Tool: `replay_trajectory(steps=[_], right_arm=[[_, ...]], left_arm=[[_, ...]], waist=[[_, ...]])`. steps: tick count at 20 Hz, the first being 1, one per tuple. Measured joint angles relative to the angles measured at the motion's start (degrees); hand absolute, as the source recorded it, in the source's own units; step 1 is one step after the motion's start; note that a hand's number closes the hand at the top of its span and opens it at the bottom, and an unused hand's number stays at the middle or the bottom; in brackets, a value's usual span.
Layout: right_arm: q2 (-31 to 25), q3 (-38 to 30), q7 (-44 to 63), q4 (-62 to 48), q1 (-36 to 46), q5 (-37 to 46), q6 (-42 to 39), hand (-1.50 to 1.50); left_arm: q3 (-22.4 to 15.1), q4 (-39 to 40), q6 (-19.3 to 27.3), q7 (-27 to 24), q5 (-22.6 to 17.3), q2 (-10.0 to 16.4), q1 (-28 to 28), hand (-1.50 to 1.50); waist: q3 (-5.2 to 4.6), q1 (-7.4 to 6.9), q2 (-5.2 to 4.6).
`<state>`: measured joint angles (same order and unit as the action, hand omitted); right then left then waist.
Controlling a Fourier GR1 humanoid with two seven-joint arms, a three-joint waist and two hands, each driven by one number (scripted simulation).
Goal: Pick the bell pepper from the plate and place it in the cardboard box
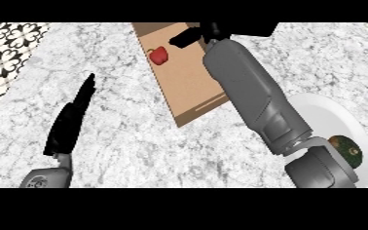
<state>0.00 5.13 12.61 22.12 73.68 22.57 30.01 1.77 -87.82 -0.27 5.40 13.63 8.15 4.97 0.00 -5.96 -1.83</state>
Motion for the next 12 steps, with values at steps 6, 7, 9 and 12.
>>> replay_trajectory(steps=[6,7,9,12], right_arm=[[-0.1,-8.2,-8.3,2.6,-1.1,-7.8,5.5,-1.5],[-0.4,-9.6,-9.3,2.9,-0.8,-8.9,5.7,-1.5],[-1.1,-12.1,-12.0,3.8,-1.7,-10.9,6.8,-1.5],[-3.8,-15.4,-15.7,4.4,-3.9,-13.3,7.0,-1.5]], left_arm=[[1.0,-0.6,0.3,0.1,-0.4,0.3,-1.3,0.0],[1.0,-0.3,0.5,0.1,-0.2,0.2,-1.3,0.0],[1.4,-1.2,0.2,0.9,-0.5,0.6,-1.9,0.0],[2.2,-1.0,0.2,0.3,-0.8,0.9,-2.6,0.0]], waist=[[0.06,1.62,0.41],[0.05,1.95,0.45],[0.05,2.62,0.73],[0.03,3.5,0.94]])
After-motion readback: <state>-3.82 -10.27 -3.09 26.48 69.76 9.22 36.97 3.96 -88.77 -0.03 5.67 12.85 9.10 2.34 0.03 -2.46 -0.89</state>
